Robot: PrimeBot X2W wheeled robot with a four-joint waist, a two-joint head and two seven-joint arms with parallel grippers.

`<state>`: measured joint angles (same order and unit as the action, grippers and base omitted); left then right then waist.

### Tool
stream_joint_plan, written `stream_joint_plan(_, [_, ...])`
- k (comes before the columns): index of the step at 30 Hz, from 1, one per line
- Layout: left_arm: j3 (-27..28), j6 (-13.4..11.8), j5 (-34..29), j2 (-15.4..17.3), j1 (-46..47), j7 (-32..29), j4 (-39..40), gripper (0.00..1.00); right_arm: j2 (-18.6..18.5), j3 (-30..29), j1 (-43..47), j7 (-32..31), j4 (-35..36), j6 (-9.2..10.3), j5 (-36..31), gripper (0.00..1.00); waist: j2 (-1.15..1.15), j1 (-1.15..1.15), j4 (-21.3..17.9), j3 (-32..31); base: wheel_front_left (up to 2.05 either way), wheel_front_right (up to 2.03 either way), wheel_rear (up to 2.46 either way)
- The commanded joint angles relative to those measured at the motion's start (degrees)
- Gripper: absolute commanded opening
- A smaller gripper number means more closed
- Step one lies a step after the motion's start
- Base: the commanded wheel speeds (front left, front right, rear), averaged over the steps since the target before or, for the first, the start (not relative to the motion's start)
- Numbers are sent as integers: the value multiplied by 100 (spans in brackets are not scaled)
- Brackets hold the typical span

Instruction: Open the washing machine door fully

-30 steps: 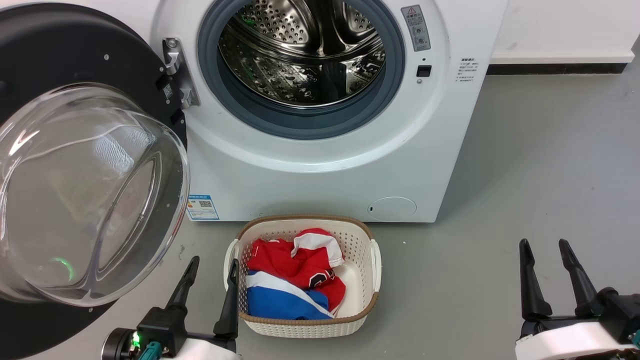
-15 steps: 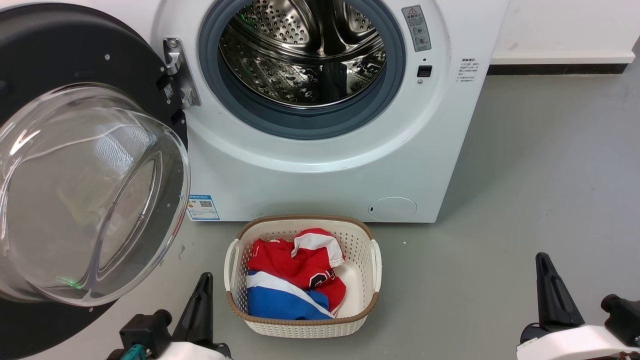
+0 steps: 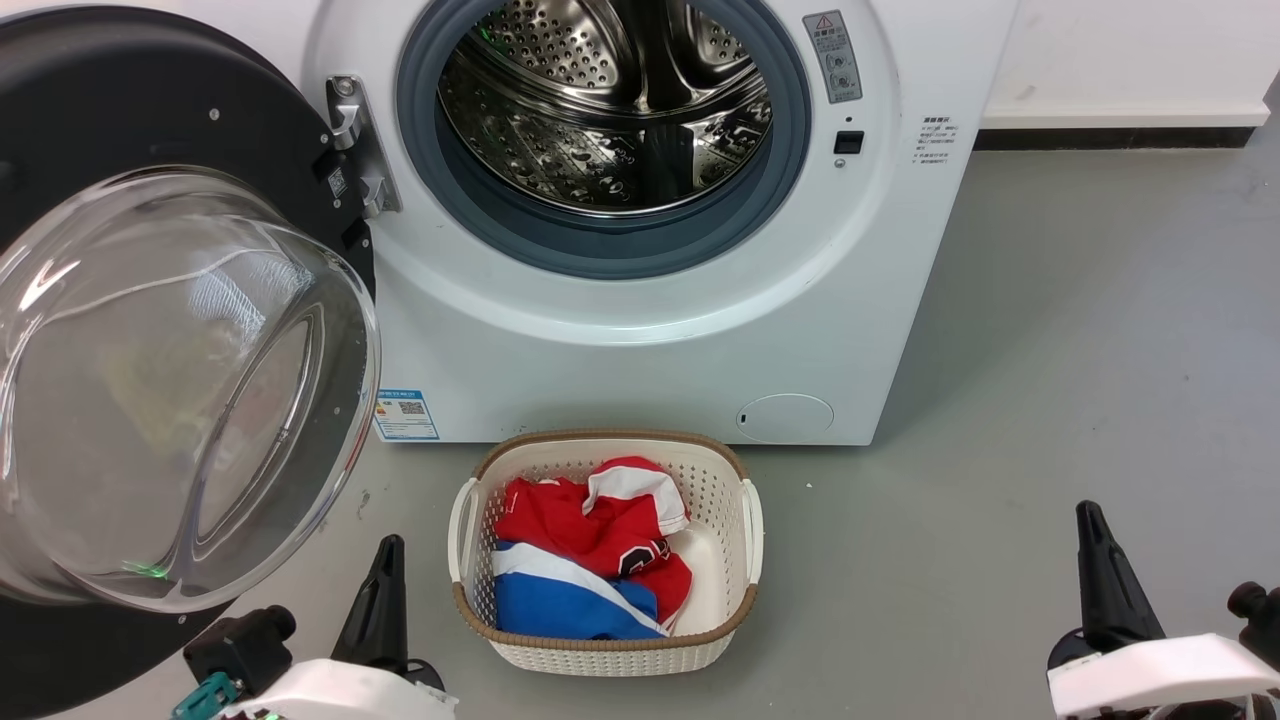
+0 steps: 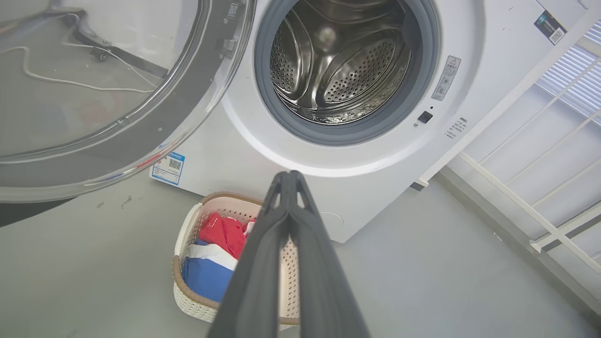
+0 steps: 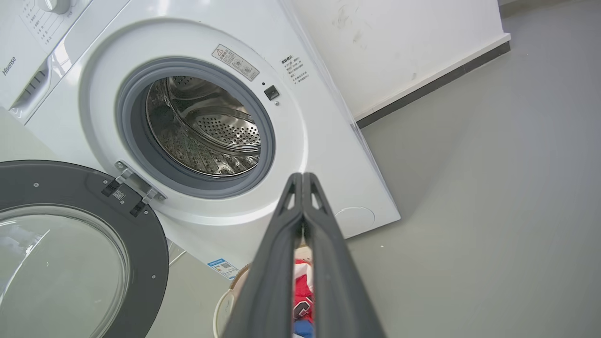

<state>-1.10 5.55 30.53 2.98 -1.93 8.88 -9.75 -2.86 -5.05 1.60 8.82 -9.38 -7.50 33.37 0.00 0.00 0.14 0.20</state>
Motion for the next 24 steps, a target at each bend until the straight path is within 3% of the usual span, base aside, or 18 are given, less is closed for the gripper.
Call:
stream_joint_plan(1, [50,15,200,13,163,-41,48,0,-3,-14,-169,-46,57,-1,194,0,0,0,0,0,0,0,0])
stream_joint_plan(24, [271,76,2114,16,391,-513,-97,0,-3,-59,-379,-523,-104,0,2015,0,0,0,-3,-1,0,0,0])
